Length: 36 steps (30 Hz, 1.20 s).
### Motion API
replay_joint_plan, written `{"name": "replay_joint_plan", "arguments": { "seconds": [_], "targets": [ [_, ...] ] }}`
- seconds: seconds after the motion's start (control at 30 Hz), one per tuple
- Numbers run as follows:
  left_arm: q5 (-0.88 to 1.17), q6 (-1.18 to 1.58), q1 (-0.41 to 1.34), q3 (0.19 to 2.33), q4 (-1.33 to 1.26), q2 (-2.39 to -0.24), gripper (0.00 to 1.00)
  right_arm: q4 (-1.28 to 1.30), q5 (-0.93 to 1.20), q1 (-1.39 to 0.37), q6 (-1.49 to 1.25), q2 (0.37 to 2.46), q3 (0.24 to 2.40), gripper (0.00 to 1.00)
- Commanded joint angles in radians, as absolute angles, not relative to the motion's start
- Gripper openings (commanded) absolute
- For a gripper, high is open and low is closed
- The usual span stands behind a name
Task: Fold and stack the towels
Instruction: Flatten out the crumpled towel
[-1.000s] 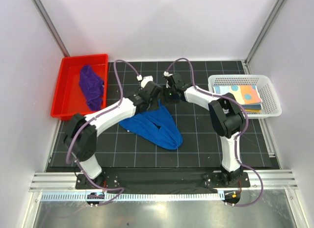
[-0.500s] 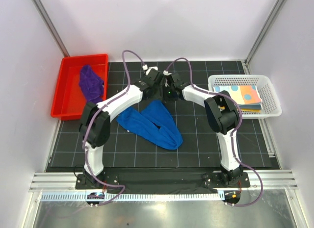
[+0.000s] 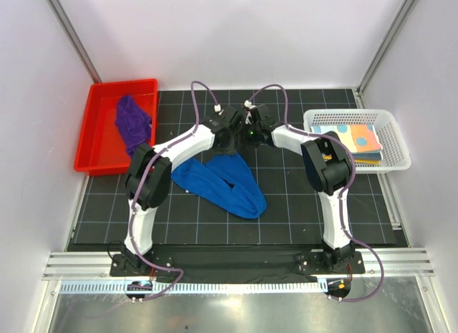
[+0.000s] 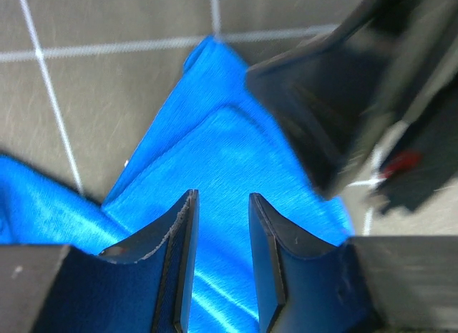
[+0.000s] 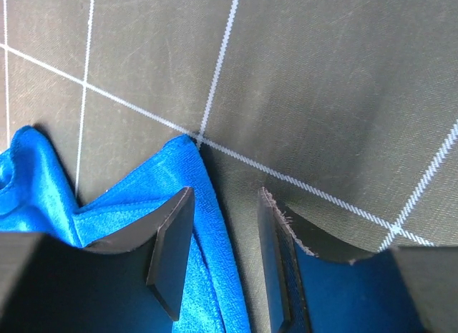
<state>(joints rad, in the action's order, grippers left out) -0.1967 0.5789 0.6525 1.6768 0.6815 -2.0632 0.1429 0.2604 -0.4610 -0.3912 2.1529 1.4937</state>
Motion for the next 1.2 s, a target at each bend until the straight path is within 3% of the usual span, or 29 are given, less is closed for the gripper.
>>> {"name": "replay_joint_plan", "arguments": {
  "seconds": [0.0,0.33,0.43,0.47,0.53,0.63,1.17],
  "targets": [
    [-0.229,0.586,0.652,1.612,0.654,-1.951,0.38,0.123,0.319,-0.468,-0.373,2.141,1.496,0.48],
    [-0.218,0.574,0.650,1.640,0.646,-1.945,0.37,0.187,0.264,-0.508,-0.322,2.180,1.557,0.48],
    [-0.215,0.568,0.650,1.658,0.657,-1.970,0.36,0.259,0.206,-0.518,-0.310,2.206,1.598,0.37],
    [-0.213,0.565,0.650,1.669,0.657,-1.974,0.36,0.267,0.198,-0.518,-0.311,2.210,1.601,0.26],
    [-0.218,0.555,0.650,1.695,0.664,-1.991,0.36,0.275,0.152,-0.517,-0.334,2.209,1.601,0.13],
    [-0.209,0.537,0.650,1.732,0.679,-2.028,0.36,0.265,0.115,-0.508,-0.379,2.206,1.585,0.03],
    [-0.192,0.440,0.667,2.129,0.860,-2.315,0.41,0.006,0.235,-0.353,-0.653,2.155,1.361,0.01]
  ]
}}
